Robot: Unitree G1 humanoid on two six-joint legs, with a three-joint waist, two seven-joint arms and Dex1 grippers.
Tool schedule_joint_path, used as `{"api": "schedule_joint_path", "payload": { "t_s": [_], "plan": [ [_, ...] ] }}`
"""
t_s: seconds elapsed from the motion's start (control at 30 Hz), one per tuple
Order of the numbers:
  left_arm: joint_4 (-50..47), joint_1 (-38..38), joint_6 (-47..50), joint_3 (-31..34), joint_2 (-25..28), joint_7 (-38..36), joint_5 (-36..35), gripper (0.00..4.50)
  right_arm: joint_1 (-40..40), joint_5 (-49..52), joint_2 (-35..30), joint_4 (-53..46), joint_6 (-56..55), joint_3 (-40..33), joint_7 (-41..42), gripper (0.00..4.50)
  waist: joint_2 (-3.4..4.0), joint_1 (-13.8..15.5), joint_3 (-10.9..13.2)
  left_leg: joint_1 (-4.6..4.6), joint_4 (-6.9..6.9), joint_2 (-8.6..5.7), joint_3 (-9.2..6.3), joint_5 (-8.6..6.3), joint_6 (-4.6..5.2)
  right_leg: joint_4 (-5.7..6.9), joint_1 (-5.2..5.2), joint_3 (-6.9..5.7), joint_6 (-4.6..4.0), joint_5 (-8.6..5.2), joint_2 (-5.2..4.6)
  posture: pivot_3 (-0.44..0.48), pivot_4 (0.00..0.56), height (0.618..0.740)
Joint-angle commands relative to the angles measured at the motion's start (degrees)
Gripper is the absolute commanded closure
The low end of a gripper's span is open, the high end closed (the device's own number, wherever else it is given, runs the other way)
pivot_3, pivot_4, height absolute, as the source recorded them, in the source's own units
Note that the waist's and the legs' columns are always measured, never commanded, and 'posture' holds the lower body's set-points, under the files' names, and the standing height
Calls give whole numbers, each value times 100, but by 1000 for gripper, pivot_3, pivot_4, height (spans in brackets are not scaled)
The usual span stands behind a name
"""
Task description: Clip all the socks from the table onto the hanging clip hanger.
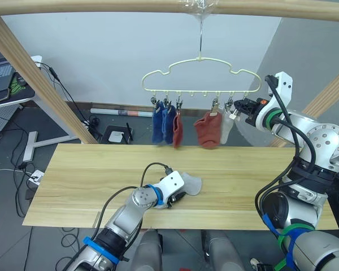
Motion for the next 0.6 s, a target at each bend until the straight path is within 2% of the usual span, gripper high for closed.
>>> {"api": "schedule_joint_path", "payload": {
  "t_s": [0.03, 0.13, 0.2, 0.27, 0.4, 0.5, 0.6],
  "plan": [
    [265, 109, -150, -78, 61, -106, 128, 3571, 122, -106, -70, -27, 31, -125, -149, 4475, 0, -1, 0, 1, 0, 0, 0, 0, 0, 0, 0, 0, 0, 0, 0, -21, 256, 740],
    [344, 114, -305, 4, 17, -119, 76, 4440, 128, -120, -81, -13, 15, -110, -157, 4475, 0, -1, -1, 2, 0, 0, 0, 0, 0, 0, 2, 0, 2, -1, 0, -24, 260, 740],
    [305, 110, -456, 180, -128, -170, -153, 4486, 115, -107, -75, -40, 55, -127, -160, 4475, 0, -1, -1, 3, 0, 0, 0, 0, 0, 0, 3, 0, 1, -1, 0, -24, 260, 740],
    [118, 72, -532, 490, -491, -389, -748, 4486, 6, -85, -30, -16, 195, -286, -209, 4475, 0, 2, 0, 2, 0, 0, 0, 0, 0, 0, 3, 0, -1, 0, 0, -24, 260, 740],
    [-309, -110, -36, 943, -1191, -647, -1723, 4486, -444, -168, 218, 196, 615, -940, -476, 4475, 1, 4, 0, -4, 5, -1, -1, 0, 0, -1, 2, -2, -5, 6, -3, -41, 263, 740],
    [-528, -365, 428, 1351, -1751, -361, -2295, 4486, -783, -296, 343, 268, 924, -1308, -631, 4475, 1, -16, 0, -3, 5, -1, -2, 0, 0, 1, 1, -3, -6, 7, -1, -41, 263, 740],
    [-605, -483, 653, 1486, -1944, -220, -2476, 4486, -900, -343, 375, 281, 1019, -1422, -687, 4475, 1, -44, 0, -1, 4, -1, -2, 0, 1, 3, 1, -2, -6, 7, 0, -50, 263, 740]
  ]
}}
